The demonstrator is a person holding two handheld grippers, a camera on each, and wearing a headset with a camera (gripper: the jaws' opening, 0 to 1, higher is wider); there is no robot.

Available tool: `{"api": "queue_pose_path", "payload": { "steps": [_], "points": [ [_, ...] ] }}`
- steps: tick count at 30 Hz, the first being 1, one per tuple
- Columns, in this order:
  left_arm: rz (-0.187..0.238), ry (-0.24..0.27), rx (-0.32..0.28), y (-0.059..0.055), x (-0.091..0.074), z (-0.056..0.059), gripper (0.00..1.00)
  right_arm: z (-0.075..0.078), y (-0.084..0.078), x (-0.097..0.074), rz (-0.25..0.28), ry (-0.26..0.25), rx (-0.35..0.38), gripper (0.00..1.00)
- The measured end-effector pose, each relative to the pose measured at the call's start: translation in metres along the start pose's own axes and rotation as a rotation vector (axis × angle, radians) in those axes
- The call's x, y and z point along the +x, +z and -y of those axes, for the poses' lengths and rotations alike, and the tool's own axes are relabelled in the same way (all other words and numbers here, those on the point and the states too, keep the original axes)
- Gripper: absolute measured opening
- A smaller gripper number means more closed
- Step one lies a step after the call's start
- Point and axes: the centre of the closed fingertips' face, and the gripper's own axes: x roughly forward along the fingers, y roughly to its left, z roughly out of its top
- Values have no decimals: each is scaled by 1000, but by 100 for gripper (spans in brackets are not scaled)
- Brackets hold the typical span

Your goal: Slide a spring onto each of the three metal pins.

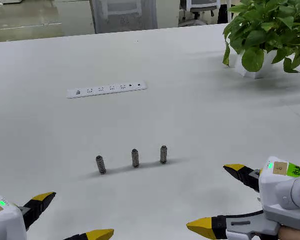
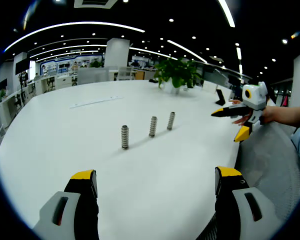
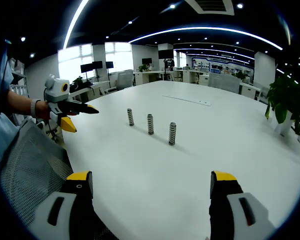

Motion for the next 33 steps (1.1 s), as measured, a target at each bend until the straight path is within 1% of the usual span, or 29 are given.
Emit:
{"api": "queue_pose_path", "payload": {
  "steps": [11, 13, 15, 16, 21, 33],
  "points": [
    [-13, -10, -3, -5, 1, 1, 100, 0, 0, 0, -4, 2, 6, 99],
    [-20, -13, -1, -6, 1, 1, 97, 0, -1, 0, -9, 2, 5, 99],
    [-15, -9, -2, -5, 1, 0, 98, 0, -1, 0, -8, 3, 4, 99],
    [-9, 2, 0, -4, 0, -2, 100, 0, -1, 0, -5, 4, 8, 99],
    [-16, 1, -3, -4, 1, -4, 100, 1, -1, 0, -5, 2, 8, 99],
    [-23, -2, -5, -5, 3, -4, 99, 2, -1, 0, -4, -5, 5, 99]
  ]
}}
